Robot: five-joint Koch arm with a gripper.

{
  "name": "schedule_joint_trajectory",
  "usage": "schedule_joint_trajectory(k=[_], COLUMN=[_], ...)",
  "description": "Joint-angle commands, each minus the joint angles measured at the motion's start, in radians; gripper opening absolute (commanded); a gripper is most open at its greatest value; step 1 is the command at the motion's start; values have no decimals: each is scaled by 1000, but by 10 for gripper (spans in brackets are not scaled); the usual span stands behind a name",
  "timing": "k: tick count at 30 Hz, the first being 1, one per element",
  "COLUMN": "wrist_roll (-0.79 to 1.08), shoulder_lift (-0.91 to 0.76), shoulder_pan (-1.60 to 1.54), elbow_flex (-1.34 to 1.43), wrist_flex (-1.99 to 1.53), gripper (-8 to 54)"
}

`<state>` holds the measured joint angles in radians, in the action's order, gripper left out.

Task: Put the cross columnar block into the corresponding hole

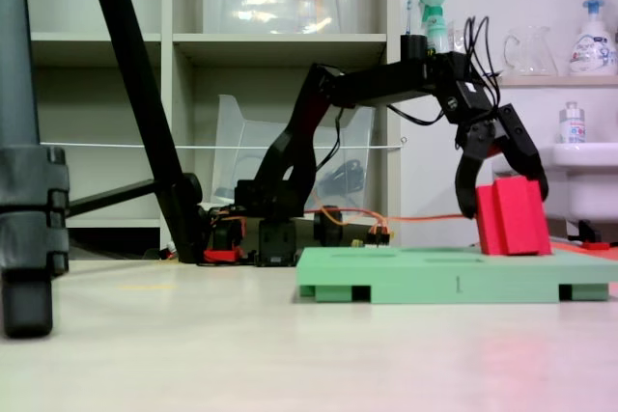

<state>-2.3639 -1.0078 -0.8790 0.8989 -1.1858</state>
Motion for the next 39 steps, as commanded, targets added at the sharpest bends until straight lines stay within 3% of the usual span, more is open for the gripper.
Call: schedule_joint_trajectory(k=[1,9,12,15,19,24,27,30,32,33,38,39], wrist_roll=[-11,-9,-9,-12,5,72,179,425,600,719,1269,1296], shoulder_lift=[-3,103,115,121,107,51,-91,-235,-299,-322,-439,-459], shoulder_pan=[-11,-8,-8,-12,-17,-35,-35,-25,-8,11,158,213], elbow_flex=[-83,-138,-147,-153,-164,-267,-282,-270,-267,-268,-259,-259], wrist_flex=[31,58,71,77,71,-28,-100,-163,-202,-229,-353,-354], gripper=[120,159,261,416,521,521,520,501,399,382,383,383])
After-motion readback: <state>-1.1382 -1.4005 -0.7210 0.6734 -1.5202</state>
